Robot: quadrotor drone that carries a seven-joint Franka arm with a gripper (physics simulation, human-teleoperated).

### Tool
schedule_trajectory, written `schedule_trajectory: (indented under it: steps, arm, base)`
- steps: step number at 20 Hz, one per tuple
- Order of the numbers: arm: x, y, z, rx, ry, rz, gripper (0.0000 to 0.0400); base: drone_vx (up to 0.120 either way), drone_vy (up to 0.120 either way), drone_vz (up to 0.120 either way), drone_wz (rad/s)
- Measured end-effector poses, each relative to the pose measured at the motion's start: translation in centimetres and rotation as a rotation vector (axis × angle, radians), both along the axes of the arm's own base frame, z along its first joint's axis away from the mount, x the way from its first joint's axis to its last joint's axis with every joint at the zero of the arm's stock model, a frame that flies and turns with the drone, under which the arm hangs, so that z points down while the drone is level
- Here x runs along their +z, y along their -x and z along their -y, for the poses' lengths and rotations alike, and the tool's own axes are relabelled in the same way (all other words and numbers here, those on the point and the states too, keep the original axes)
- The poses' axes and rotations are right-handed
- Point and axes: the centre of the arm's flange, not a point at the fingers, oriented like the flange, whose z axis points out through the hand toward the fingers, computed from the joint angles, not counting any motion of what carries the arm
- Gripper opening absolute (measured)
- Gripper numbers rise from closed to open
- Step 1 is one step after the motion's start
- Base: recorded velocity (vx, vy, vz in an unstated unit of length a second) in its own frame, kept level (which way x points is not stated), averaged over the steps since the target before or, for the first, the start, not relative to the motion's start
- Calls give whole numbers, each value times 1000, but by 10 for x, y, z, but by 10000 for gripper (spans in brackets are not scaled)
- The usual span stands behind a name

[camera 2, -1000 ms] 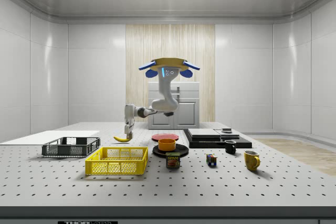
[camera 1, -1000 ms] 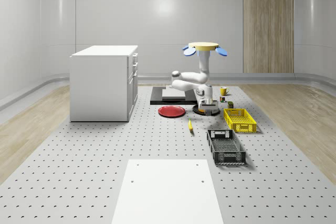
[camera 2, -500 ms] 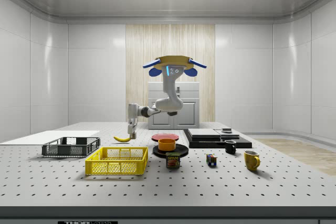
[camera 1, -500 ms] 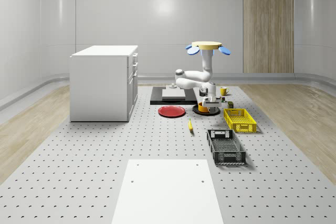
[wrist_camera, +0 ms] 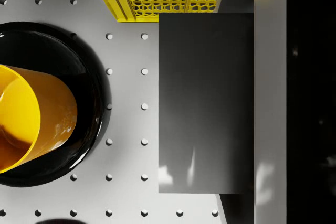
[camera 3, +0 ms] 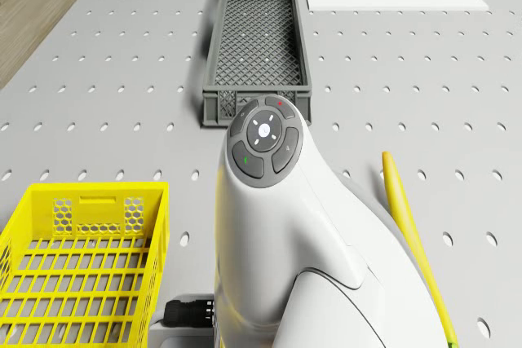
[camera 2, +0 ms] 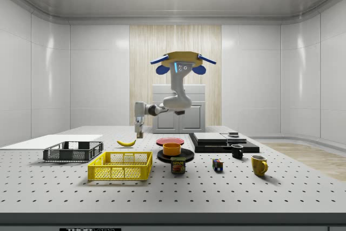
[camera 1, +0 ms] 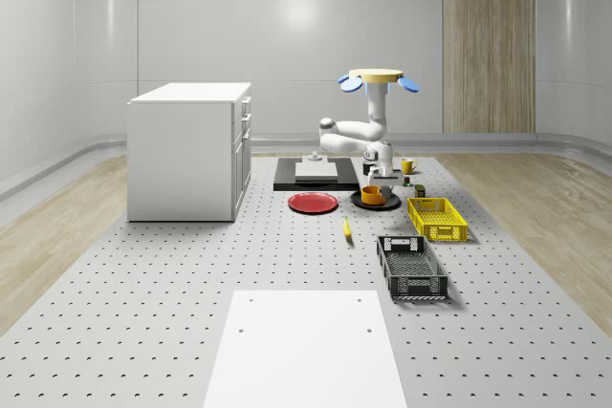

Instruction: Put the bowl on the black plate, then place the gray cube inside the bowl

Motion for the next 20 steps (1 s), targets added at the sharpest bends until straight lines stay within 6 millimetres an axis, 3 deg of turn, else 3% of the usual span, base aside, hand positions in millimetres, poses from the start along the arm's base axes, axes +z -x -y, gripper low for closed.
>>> schedule_trajectory:
  steps: [7,15,20]
  arm:
    - [0,0,0,0,0,0,250]
    - [0,0,0,0,0,0,250]
    - [0,0,0,0,0,0,250]
  base:
    - [-97,0,0,0]
    - [-120,-90,0,0]
    - [-120,-8,-8,0]
